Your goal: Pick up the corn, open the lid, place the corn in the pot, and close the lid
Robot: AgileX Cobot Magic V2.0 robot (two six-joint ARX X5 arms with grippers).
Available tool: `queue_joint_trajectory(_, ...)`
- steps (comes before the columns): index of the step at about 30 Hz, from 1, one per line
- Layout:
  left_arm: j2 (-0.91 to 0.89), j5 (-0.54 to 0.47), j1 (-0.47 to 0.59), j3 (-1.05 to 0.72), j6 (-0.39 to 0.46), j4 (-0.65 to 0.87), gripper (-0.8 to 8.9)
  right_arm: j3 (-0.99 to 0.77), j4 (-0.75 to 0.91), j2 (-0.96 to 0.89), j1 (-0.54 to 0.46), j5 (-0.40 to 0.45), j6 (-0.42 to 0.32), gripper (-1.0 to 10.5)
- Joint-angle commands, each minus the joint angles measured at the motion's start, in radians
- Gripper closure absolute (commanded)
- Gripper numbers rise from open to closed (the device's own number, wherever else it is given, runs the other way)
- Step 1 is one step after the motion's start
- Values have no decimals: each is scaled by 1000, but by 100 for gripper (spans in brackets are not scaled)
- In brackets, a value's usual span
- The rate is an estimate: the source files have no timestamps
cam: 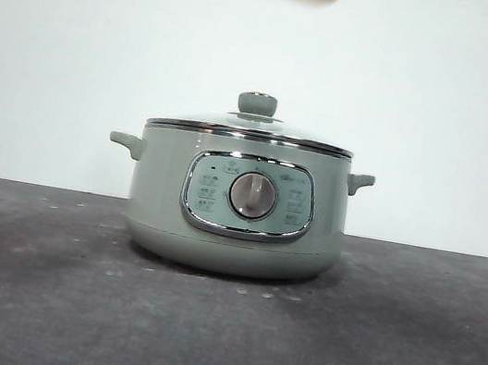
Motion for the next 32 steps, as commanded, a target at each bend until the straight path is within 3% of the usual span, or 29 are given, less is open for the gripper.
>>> queue_joint_trajectory(1,68,0,-43,28,6,61,186,2,-50,-112,0,98,-11,956)
queue_joint_trajectory(5,239,-25,-151,117,13,121,186,2,-152,-267,0,214,2,956)
queue_joint_trajectory(13,556,-209,-346,336,119,184,187,2,-319,-421,0,346,85,956)
queue_joint_trajectory(22,896,-349,-465,549,196,244,187,2,-449,-502,0,386,157,956)
queue_joint_trajectory(32,1095,-354,-481,644,195,298,187,2,-472,-520,0,395,174,956)
